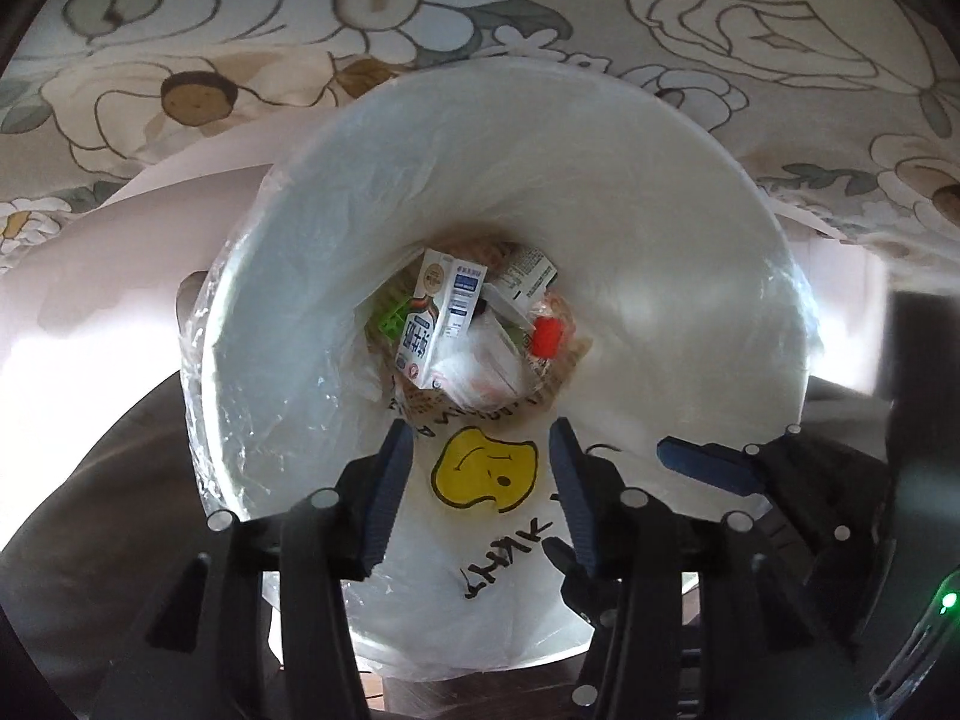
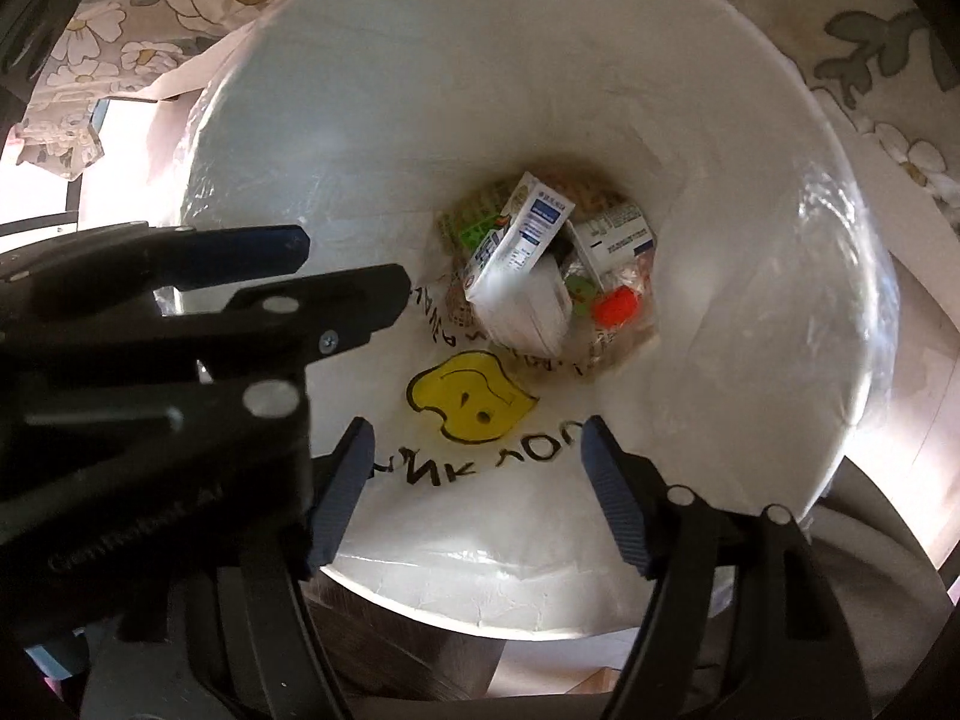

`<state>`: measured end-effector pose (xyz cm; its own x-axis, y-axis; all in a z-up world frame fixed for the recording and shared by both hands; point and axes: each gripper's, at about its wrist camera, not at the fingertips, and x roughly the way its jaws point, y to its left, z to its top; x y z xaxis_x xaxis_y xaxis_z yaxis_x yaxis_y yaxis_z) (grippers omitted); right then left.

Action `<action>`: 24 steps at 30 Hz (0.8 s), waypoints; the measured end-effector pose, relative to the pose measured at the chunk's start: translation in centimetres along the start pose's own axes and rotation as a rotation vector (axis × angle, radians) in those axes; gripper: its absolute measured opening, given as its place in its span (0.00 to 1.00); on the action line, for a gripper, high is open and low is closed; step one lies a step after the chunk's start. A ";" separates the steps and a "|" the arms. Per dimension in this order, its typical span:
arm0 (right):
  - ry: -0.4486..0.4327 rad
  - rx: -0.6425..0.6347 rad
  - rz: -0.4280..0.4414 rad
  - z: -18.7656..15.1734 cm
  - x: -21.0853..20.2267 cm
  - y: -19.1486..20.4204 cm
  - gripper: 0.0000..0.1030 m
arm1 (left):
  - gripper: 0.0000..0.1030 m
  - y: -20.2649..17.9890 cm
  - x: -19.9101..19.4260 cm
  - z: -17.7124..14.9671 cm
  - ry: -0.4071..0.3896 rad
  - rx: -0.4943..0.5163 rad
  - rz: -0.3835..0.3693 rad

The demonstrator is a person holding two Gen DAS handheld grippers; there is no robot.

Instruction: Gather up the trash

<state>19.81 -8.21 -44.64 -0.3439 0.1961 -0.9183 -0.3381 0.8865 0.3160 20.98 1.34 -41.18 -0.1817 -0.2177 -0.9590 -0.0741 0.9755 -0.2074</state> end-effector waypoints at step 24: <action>-0.076 -0.035 -0.066 -3.3 -4.0 1.5 0.69 | 0.48 -0.4 -4.5 -3.1 -0.089 -0.001 0.022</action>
<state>17.79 -9.07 -39.73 -0.2526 0.1698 -0.9526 -0.3888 0.8837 0.2606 18.76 1.82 -36.17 -0.0953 -0.1924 -0.9767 -0.0718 0.9799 -0.1860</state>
